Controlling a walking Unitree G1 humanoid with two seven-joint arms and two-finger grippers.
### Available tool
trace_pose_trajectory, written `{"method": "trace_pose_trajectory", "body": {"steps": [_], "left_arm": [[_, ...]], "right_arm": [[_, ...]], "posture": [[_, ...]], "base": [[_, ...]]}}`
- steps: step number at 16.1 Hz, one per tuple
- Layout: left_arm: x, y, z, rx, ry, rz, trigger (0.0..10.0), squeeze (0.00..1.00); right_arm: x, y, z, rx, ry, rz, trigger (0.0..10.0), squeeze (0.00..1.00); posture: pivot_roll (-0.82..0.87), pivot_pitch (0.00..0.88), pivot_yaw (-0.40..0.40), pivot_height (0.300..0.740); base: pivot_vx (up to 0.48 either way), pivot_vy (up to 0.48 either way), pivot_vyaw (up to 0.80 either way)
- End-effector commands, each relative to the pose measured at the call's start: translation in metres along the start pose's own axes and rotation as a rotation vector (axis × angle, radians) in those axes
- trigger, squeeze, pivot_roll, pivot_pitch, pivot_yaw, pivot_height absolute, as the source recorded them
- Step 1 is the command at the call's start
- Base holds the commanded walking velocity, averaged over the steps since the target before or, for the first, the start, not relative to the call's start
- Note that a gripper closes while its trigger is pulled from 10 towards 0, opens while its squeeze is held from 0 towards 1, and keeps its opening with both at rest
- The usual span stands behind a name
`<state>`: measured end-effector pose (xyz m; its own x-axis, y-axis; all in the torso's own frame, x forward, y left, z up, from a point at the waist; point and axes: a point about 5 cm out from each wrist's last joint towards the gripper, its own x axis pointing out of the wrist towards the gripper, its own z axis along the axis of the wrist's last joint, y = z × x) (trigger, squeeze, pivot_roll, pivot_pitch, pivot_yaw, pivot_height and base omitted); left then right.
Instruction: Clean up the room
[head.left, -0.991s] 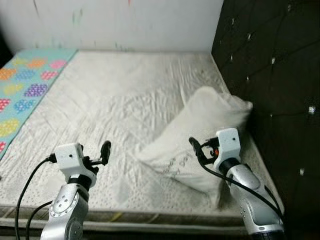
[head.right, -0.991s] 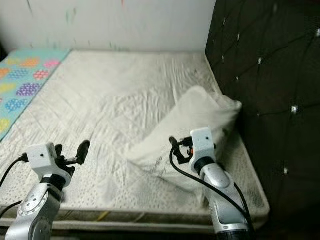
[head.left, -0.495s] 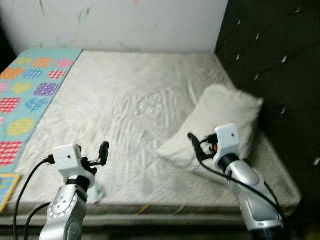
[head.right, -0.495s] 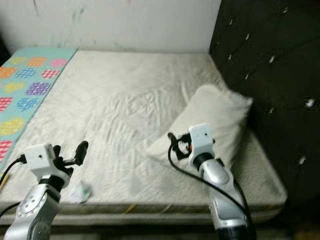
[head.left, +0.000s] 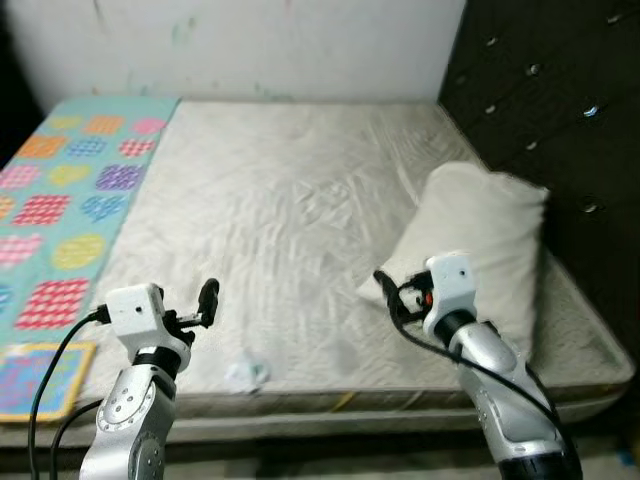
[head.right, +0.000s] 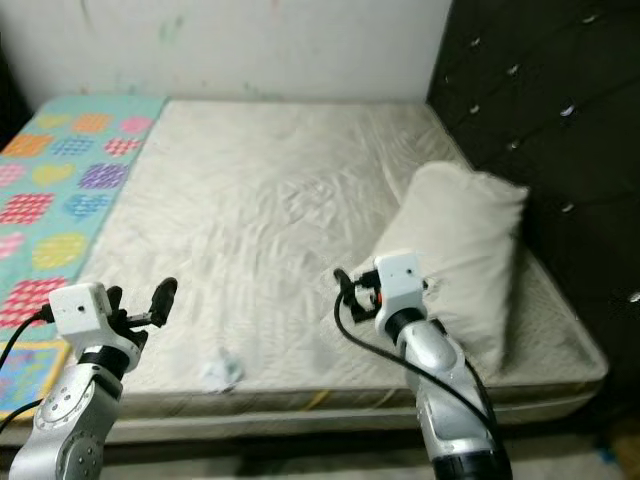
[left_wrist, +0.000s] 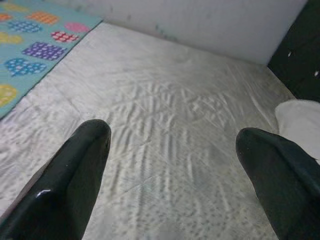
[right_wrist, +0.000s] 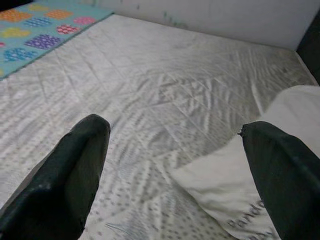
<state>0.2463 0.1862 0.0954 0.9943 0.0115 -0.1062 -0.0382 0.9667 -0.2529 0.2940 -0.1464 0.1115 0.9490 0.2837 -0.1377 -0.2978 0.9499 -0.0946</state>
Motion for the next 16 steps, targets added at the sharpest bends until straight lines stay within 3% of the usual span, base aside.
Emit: {"method": "trace_pose_trajectory", "body": {"steps": [1,4,8,11,16], "left_arm": [[0.001,-0.004,-0.002,-0.005,0.008,-0.001,10.0,0.00],[0.004,0.005,0.001,-0.020,-0.012,0.059,10.0,0.00],[0.004,0.020,0.001,-0.086,-0.032,0.231,10.0,0.00],[0.011,0.006,0.003,-0.043,-0.024,0.127,10.0,0.00],[0.017,-0.013,0.011,-0.007,-0.077,-0.005,10.0,0.00]], "right_arm": [[-0.003,-0.007,-0.003,0.003,0.013,-0.021,10.0,0.00],[-0.002,-0.004,-0.003,-0.042,0.006,-0.005,10.0,0.00],[-0.002,-0.010,-0.010,-0.025,0.023,-0.043,10.0,0.00],[0.005,-0.007,-0.010,-0.013,0.016,-0.056,10.0,0.00],[0.012,-0.007,-0.004,-0.018,-0.016,-0.028,10.0,0.00]], "posture": [[-0.19,0.042,0.009,0.740],[-0.19,0.041,0.015,0.740],[-0.17,0.025,0.075,0.740],[-0.16,0.000,0.082,0.740],[-0.16,0.000,0.056,0.740]], "base": [[0.000,0.480,0.00],[0.000,0.480,0.00],[0.000,0.480,0.00],[0.000,0.480,0.00],[0.000,0.000,0.00]]}}
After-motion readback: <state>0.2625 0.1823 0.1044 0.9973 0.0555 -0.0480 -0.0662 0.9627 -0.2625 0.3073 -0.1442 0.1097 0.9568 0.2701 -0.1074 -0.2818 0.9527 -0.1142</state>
